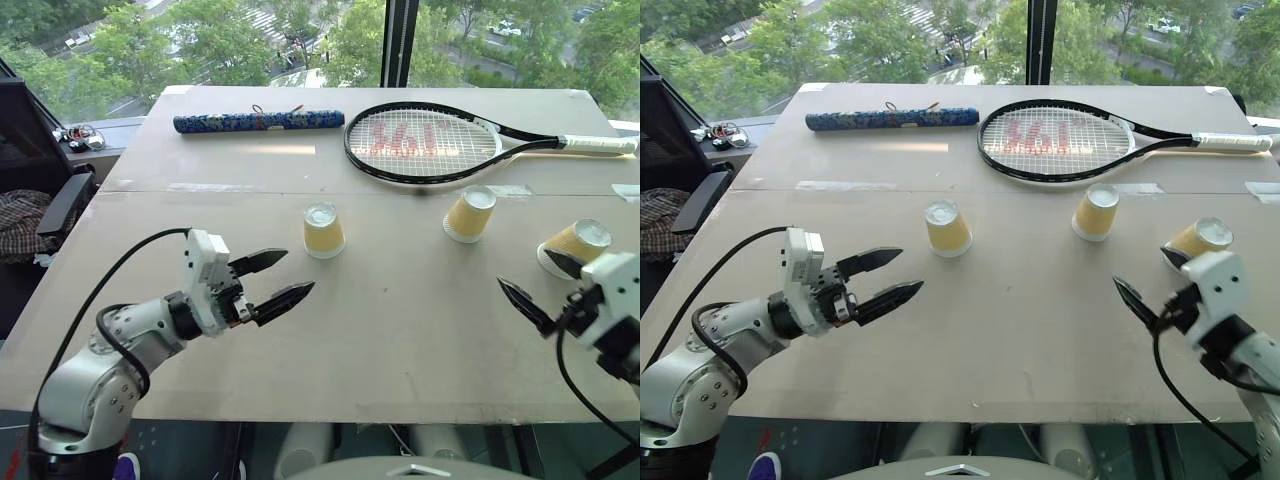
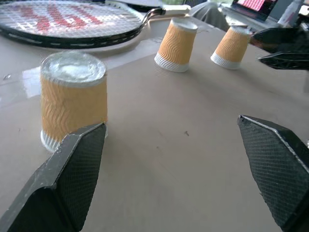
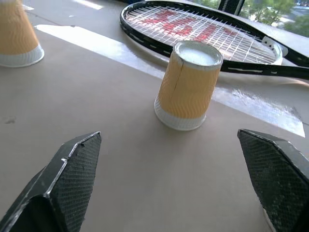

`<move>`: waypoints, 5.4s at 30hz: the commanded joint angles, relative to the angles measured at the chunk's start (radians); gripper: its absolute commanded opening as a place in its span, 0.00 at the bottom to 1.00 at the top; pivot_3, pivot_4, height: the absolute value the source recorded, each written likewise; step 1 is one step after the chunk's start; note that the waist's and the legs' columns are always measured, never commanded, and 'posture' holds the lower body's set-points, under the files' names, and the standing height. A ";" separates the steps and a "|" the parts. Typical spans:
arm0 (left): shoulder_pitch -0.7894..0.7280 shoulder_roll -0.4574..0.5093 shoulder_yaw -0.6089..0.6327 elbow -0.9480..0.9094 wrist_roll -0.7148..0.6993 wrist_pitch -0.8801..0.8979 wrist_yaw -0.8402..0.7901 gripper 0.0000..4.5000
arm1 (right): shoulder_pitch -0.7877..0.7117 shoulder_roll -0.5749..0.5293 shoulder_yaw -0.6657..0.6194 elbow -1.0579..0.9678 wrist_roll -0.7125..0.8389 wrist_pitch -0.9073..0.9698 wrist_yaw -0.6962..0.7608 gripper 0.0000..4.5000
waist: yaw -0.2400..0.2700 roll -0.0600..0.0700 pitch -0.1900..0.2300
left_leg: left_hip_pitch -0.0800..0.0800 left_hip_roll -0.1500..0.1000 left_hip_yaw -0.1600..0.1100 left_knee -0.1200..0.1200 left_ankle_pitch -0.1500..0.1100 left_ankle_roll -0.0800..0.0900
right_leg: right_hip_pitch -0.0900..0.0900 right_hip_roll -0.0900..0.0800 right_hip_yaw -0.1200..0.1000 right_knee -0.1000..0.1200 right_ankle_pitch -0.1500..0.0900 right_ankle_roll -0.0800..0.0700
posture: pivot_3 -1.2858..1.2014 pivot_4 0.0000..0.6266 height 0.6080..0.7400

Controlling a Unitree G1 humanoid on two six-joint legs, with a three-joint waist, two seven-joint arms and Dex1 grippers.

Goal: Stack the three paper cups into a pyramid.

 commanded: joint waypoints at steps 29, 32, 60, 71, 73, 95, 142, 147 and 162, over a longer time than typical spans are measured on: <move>0.137 0.044 0.122 -0.138 -0.076 -0.072 -0.034 1.00 | -0.587 0.174 0.219 0.655 -0.154 -0.144 -0.061 0.55 | -0.017 0.000 0.000 | -0.008 0.000 0.005 0.000 0.001 -0.001 | -0.016 0.001 0.006 0.011 0.000 0.000 | 0.52 0.24 1.00; 0.162 0.039 0.135 -0.140 -0.079 -0.075 -0.029 1.00 | -0.590 0.161 0.209 0.648 -0.137 -0.163 -0.019 0.55 | -0.017 0.000 0.000 | -0.008 0.000 0.005 0.000 0.001 -0.001 | -0.016 0.001 0.006 0.011 0.000 0.000 | 0.52 0.24 1.00; 0.328 0.001 0.182 -0.081 -0.035 -0.190 -0.154 1.00 | -0.442 0.004 0.426 0.312 -0.096 -0.168 0.294 1.00 | -0.014 -0.001 -0.001 | -0.008 0.001 0.004 0.000 0.001 -0.001 | -0.016 0.001 0.006 0.009 0.000 0.000 | 0.52 0.24 1.00; 0.195 0.008 0.107 -0.033 -0.045 -0.169 -0.179 1.00 | -0.332 -0.218 -0.035 0.290 -0.106 -0.057 0.096 1.00 | -0.005 -0.003 -0.001 | -0.009 0.000 0.003 0.000 0.001 -0.001 | -0.014 0.000 0.004 0.008 0.000 0.000 | 0.52 0.24 1.00; 0.176 0.007 0.088 -0.021 -0.041 -0.168 -0.184 1.00 | -0.305 -0.239 -0.057 0.360 -0.151 -0.071 0.064 1.00 | -0.003 -0.003 -0.001 | -0.009 -0.001 0.003 0.000 0.001 -0.001 | -0.014 0.000 0.004 0.008 0.000 0.000 | 0.52 0.24 1.00; 0.155 0.008 0.066 -0.020 -0.055 -0.168 -0.198 1.00 | -0.302 -0.139 -0.140 0.528 -0.060 0.103 -0.027 0.70 | -0.013 -0.002 -0.001 | -0.006 0.001 0.008 0.000 0.001 0.000 | -0.015 0.002 0.010 0.012 0.000 0.000 | 0.52 0.24 1.00; 0.247 0.020 0.125 -0.060 -0.083 -0.195 -0.187 1.00 | -0.394 -0.105 0.384 0.345 -0.092 -0.098 0.301 1.00 | -0.011 -0.003 0.000 | -0.008 0.001 0.004 0.001 0.001 0.000 | -0.014 0.001 0.005 0.009 0.000 0.000 | 0.52 0.24 1.00; 0.225 0.004 0.121 0.002 -0.061 -0.198 -0.149 1.00 | -0.374 -0.111 0.305 0.312 -0.046 -0.170 0.338 1.00 | -0.011 -0.003 0.000 | -0.008 0.001 0.004 0.001 0.001 0.000 | -0.015 0.001 0.005 0.009 0.000 0.000 | 0.52 0.24 1.00; -0.135 0.038 -0.050 0.386 0.179 -0.181 -0.107 1.00 | -0.086 -0.173 -0.019 0.003 0.302 -0.140 0.457 1.00 | 0.000 -0.003 0.000 | -0.009 0.000 0.002 0.001 0.001 0.000 | -0.014 0.001 0.003 0.009 0.000 0.000 | 0.52 0.24 1.00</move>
